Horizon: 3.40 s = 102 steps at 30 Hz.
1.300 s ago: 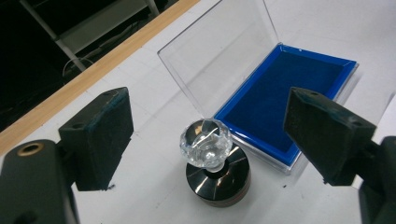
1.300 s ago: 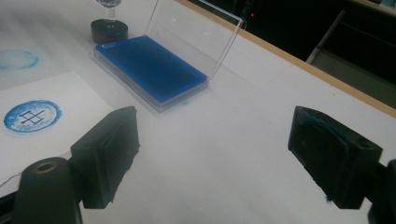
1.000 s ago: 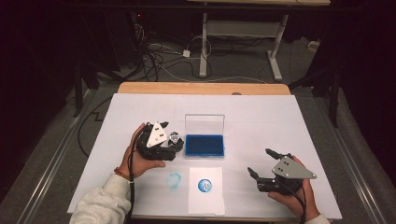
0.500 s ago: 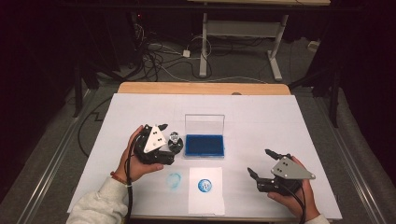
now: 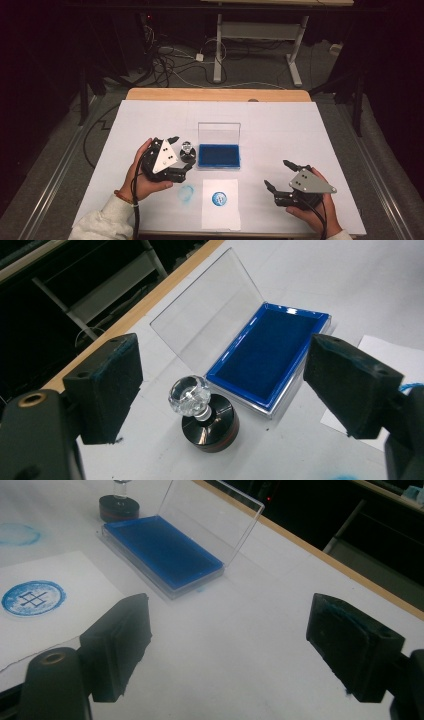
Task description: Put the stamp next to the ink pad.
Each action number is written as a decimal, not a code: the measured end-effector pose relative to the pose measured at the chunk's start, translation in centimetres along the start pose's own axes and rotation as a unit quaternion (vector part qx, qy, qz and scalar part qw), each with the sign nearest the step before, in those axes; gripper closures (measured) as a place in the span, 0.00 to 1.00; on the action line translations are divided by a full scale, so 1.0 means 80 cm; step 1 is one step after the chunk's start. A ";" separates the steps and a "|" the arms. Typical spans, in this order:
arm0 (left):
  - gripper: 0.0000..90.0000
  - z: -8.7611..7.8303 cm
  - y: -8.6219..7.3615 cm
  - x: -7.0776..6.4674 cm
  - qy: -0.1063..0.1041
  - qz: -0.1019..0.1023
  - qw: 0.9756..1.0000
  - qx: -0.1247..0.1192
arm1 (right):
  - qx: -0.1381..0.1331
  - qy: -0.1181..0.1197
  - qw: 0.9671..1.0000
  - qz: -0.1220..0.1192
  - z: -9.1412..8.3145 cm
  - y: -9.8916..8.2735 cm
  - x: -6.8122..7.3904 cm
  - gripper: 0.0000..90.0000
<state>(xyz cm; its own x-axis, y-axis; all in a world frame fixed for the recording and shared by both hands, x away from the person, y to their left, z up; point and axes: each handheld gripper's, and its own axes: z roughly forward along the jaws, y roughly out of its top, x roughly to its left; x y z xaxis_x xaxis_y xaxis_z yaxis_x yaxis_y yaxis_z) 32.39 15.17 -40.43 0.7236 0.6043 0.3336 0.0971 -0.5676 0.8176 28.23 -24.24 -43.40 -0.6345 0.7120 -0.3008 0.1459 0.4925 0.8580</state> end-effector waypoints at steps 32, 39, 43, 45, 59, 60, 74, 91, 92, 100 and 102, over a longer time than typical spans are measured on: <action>0.17 -0.043 -0.031 -0.014 0.030 0.009 0.999 -0.009 | 0.004 -0.003 1.000 -0.008 -0.003 -0.001 0.005 0.20; 0.17 -0.047 -0.047 -0.017 0.039 0.007 0.999 0.001 | 0.007 -0.004 1.000 -0.009 -0.004 -0.002 0.007 0.20; 0.17 -0.047 -0.058 -0.018 0.040 0.006 0.999 0.007 | 0.007 -0.005 1.000 -0.010 -0.005 -0.002 0.007 0.20; 0.17 -0.047 -0.063 -0.018 0.039 0.001 0.999 0.009 | 0.006 -0.007 1.000 -0.010 -0.005 -0.003 0.008 0.20; 0.17 -0.038 -0.102 -0.019 0.031 -0.016 0.998 0.047 | 0.010 -0.013 1.000 -0.008 -0.006 -0.004 0.006 0.20; 0.17 -0.037 -0.105 -0.019 0.028 -0.016 0.998 0.053 | 0.010 -0.013 1.000 -0.008 -0.006 -0.005 0.006 0.20; 0.17 -0.038 -0.116 -0.022 0.029 -0.029 0.997 0.067 | 0.012 -0.008 1.000 -0.014 -0.007 -0.006 0.008 0.20; 0.17 -0.041 -0.117 -0.020 0.024 -0.039 0.997 0.065 | 0.016 -0.001 1.000 -0.016 -0.005 -0.006 0.013 0.20; 0.17 -0.041 -0.116 -0.020 0.023 -0.038 0.997 0.066 | 0.017 -0.001 1.000 -0.015 -0.005 -0.006 0.013 0.20; 0.17 -0.041 -0.116 -0.019 0.021 -0.039 0.997 0.064 | 0.019 -0.002 1.000 -0.016 -0.005 -0.006 0.013 0.20; 0.17 -0.040 -0.115 -0.019 0.021 -0.041 0.997 0.062 | 0.020 -0.003 1.000 -0.017 -0.005 -0.007 0.013 0.20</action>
<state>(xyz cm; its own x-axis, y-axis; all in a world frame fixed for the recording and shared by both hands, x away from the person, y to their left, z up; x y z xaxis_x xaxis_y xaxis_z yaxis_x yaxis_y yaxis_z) 28.17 21.29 -46.97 0.6812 0.6723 0.2900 0.2400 -0.5792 0.7791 27.18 -24.01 -43.97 -0.6357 0.6973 -0.3311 0.1545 0.5352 0.8305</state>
